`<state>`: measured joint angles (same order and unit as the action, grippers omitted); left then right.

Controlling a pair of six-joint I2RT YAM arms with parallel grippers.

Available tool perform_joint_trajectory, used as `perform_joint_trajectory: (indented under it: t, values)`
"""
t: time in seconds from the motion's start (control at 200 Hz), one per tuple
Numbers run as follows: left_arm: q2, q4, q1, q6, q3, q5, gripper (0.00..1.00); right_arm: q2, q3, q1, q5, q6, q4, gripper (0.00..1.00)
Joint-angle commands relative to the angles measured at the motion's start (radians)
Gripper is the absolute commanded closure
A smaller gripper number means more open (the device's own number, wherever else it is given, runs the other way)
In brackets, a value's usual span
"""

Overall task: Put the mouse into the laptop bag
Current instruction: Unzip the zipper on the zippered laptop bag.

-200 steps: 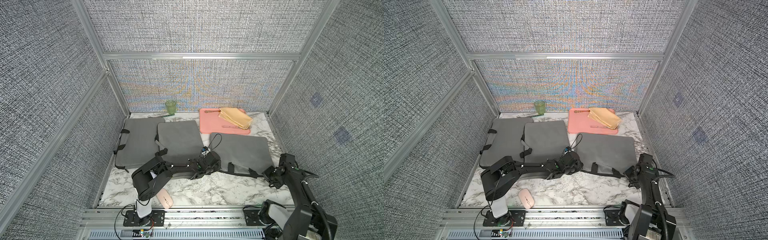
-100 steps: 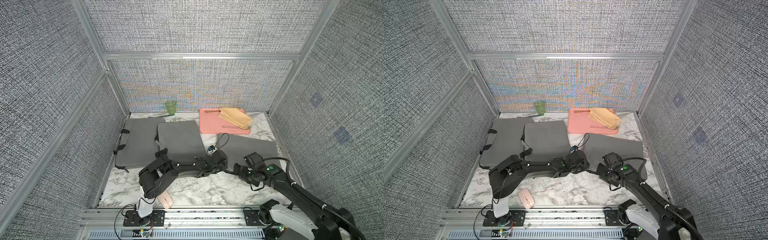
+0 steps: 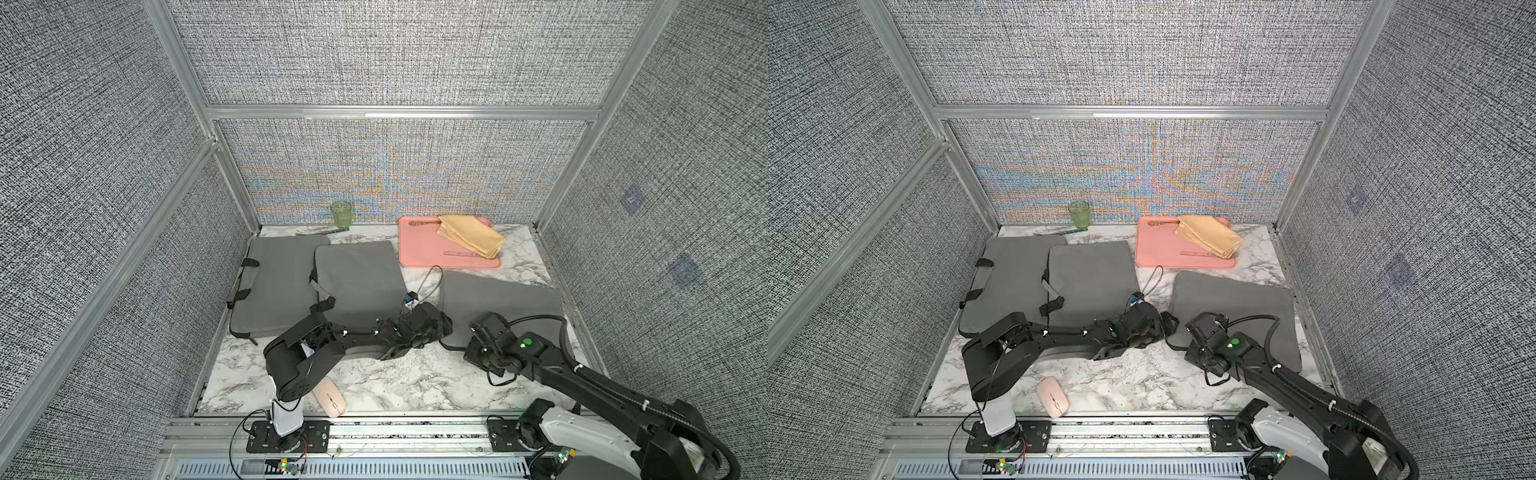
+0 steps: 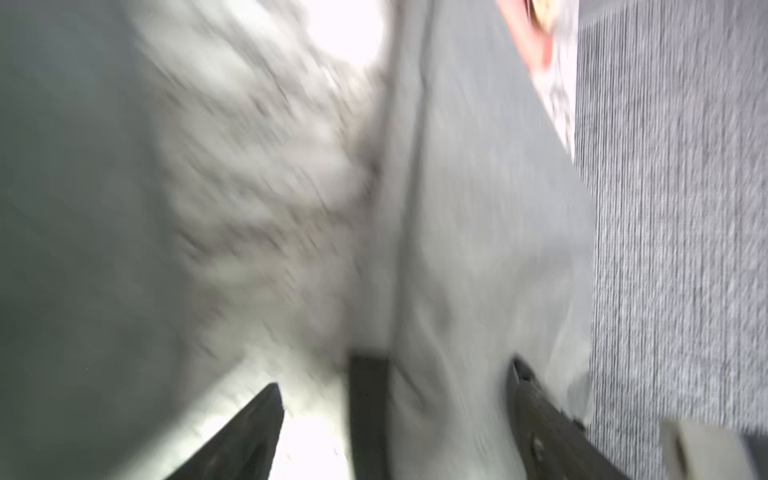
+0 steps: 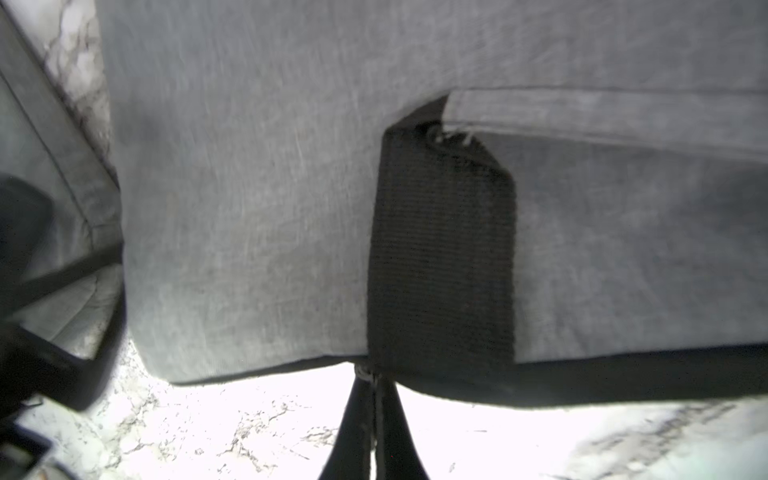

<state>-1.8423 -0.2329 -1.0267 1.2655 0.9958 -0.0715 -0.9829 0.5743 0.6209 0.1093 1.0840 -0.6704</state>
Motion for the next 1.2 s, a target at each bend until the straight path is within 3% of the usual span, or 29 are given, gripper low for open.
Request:
perform_joint_trajectory:
  t: [0.0, 0.285, 0.465, 0.565, 0.62, 0.64, 0.691, 0.731, 0.766, 0.786, 1.026, 1.191]
  values:
    - [0.013, -0.051, 0.050, -0.036, -0.006, 0.029, 0.12, 0.066, -0.028, -0.053, 0.028, -0.009, -0.042, 1.00]
    - [-0.199, -0.043, 0.118, -0.115, 0.246, 0.234, 0.10, 0.211, -0.103, -0.297, -0.037, -0.113, -0.108, 1.00]
    - [-0.359, -0.028, 0.118, -0.094, 0.404, 0.272, 0.10, 0.207, -0.126, -0.413, -0.097, -0.181, -0.088, 1.00]
    - [-0.447, -0.004, 0.114, -0.095, 0.506, 0.298, 0.16, 0.191, -0.140, -0.437, -0.124, -0.193, -0.051, 1.00]
    - [-0.493, -0.005, 0.112, -0.088, 0.552, 0.317, 0.26, 0.178, -0.138, -0.441, -0.134, -0.201, -0.039, 1.00]
    - [-0.507, -0.010, 0.112, -0.085, 0.565, 0.324, 0.34, 0.173, -0.136, -0.441, -0.138, -0.204, -0.036, 1.00]
    - [-0.533, -0.023, 0.111, -0.077, 0.587, 0.335, 0.56, 0.158, -0.126, -0.442, -0.165, -0.228, -0.028, 1.00]
    - [-0.537, -0.040, 0.110, -0.066, 0.583, 0.335, 0.83, 0.146, -0.121, -0.439, -0.195, -0.244, -0.016, 1.00]
    - [-0.529, -0.060, 0.111, -0.057, 0.564, 0.326, 0.97, 0.133, -0.120, -0.429, -0.242, -0.250, 0.004, 1.00]
    - [-0.520, -0.069, 0.111, -0.054, 0.551, 0.318, 1.00, 0.124, -0.120, -0.409, -0.261, -0.250, 0.017, 1.00]
    - [-0.414, -0.077, 0.112, -0.064, 0.453, 0.222, 1.00, 0.009, -0.090, 0.003, -0.174, -0.062, 0.154, 1.00]
    - [-0.417, -0.098, 0.111, -0.050, 0.434, 0.222, 1.00, -0.136, -0.021, 0.150, -0.134, -0.005, 0.234, 1.00]
